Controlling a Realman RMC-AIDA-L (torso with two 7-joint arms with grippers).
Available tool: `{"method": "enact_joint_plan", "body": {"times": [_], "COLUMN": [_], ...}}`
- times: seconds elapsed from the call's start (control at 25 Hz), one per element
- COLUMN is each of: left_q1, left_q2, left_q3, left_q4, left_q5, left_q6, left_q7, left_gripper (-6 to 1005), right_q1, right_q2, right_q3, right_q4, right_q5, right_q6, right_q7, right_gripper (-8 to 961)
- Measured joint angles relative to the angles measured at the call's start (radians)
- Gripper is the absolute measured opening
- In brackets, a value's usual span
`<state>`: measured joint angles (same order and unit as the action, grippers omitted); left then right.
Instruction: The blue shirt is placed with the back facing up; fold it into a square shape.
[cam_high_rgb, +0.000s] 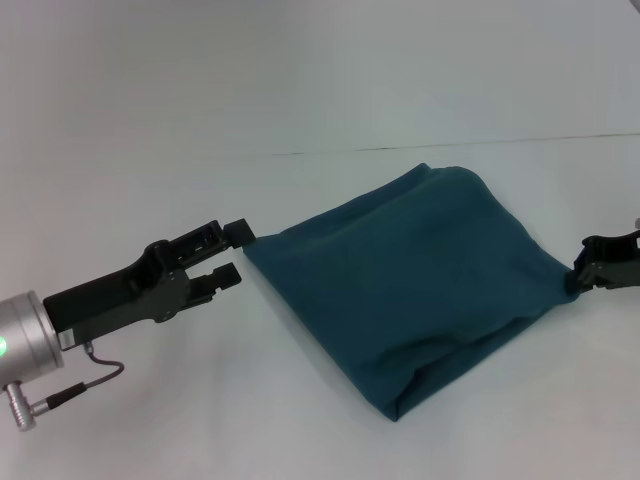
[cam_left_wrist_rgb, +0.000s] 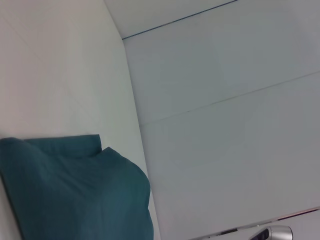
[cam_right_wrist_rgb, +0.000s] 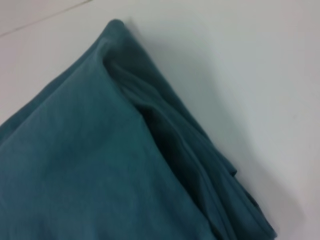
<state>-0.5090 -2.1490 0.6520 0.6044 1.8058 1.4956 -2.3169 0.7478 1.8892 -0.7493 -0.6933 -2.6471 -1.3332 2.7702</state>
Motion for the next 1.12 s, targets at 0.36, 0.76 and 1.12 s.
{"method": "enact_joint_plan", "body": {"times": [0.36,0.76,1.12], "left_q1": [0.006,0.009,0.009], "left_q2": [0.0,-0.004,-0.005], "left_q3": [0.0,0.0,0.061], "left_q4": [0.0,0.0,0.0], "left_q5": [0.0,0.004,0.011], "left_q6": [0.0,0.009,0.037], "left_q7": [0.0,0.001,-0.083], "left_gripper": [901,901,901], "right_q1": [-0.001,-0.018,-0.093], "right_q2": [-0.004,-0.013,-0.057], "right_q3": [0.001,0.024,0.246], "right_q4": [0.005,-0.041,-0.098], "right_q5": [-0.02,-0.021,0.264], "right_q6": [0.007,0.031,-0.203], "right_q7": [0.009,0.041,-0.179], "right_gripper": [57,309,372]}}
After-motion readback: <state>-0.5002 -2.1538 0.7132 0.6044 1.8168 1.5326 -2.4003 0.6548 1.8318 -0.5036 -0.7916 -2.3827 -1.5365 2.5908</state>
